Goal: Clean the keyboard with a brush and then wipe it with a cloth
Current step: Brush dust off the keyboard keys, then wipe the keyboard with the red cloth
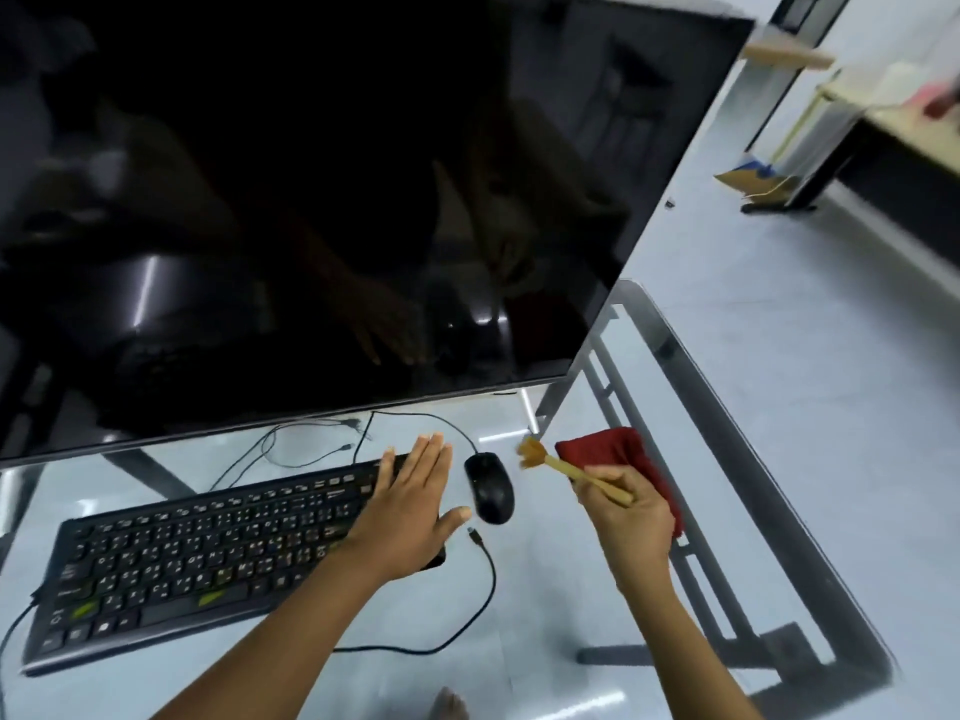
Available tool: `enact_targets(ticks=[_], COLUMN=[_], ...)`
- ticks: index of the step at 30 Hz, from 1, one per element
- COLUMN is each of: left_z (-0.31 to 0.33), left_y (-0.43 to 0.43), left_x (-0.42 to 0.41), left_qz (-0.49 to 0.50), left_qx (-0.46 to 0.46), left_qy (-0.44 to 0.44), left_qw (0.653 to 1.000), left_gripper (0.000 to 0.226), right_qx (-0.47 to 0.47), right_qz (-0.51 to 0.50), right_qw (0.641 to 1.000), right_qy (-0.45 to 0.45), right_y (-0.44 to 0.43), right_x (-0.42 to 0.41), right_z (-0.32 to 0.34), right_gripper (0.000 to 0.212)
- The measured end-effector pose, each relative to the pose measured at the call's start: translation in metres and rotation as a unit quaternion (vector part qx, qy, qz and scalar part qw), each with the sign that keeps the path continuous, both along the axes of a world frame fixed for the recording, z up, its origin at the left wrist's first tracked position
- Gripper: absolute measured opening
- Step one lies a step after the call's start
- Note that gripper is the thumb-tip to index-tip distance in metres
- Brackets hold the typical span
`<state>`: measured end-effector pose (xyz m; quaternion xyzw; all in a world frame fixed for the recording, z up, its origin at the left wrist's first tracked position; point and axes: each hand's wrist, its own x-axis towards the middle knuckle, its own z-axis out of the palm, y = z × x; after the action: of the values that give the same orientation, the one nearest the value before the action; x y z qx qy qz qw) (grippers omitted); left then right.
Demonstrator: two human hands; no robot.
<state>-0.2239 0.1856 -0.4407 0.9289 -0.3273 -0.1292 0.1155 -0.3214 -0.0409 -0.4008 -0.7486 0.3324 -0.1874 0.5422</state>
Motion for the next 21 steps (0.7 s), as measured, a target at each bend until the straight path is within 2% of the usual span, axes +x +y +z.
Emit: enact_targets(ticks=[4, 7, 8, 10, 14, 16, 19, 21], left_z=[0.002, -0.002, -0.003, -0.005, -0.010, -0.012, -0.014, -0.014], left_y=[-0.037, -0.054, -0.057, -0.061, -0.064, -0.063, -0.056, -0.048], left_x=[0.006, 0.012, 0.013, 0.015, 0.015, 0.015, 0.015, 0.014], left_qz=[-0.037, -0.050, -0.052, -0.050, -0.038, -0.034, -0.022, -0.015], left_qx=[0.008, 0.030, 0.033, 0.039, 0.041, 0.039, 0.020, 0.014], left_qy=[0.005, 0.002, 0.002, -0.001, -0.001, -0.004, -0.005, -0.003], left_qw=[0.999, 0.998, 0.998, 0.998, 0.998, 0.999, 1.000, 1.000], left_gripper=[0.095, 0.094, 0.094, 0.092, 0.089, 0.089, 0.085, 0.081], right_qx=[-0.110, -0.276, -0.306, -0.339, -0.373, -0.392, -0.431, -0.461], right_qz=[0.011, 0.084, 0.103, 0.119, 0.092, 0.101, 0.141, 0.134], right_qw=[0.992, 0.951, 0.937, 0.920, 0.916, 0.901, 0.854, 0.838], right_qy=[0.059, 0.113, 0.135, 0.153, 0.116, 0.159, 0.255, 0.258], right_y=[-0.013, -0.017, -0.017, -0.017, -0.042, -0.060, -0.067, -0.065], right_x=[-0.013, -0.018, -0.021, -0.022, -0.001, 0.016, 0.027, 0.028], right_z=[-0.042, -0.067, -0.071, -0.072, -0.064, -0.064, -0.076, -0.082], right_gripper=[0.020, 0.024, 0.025, 0.025, 0.017, 0.028, 0.041, 0.041])
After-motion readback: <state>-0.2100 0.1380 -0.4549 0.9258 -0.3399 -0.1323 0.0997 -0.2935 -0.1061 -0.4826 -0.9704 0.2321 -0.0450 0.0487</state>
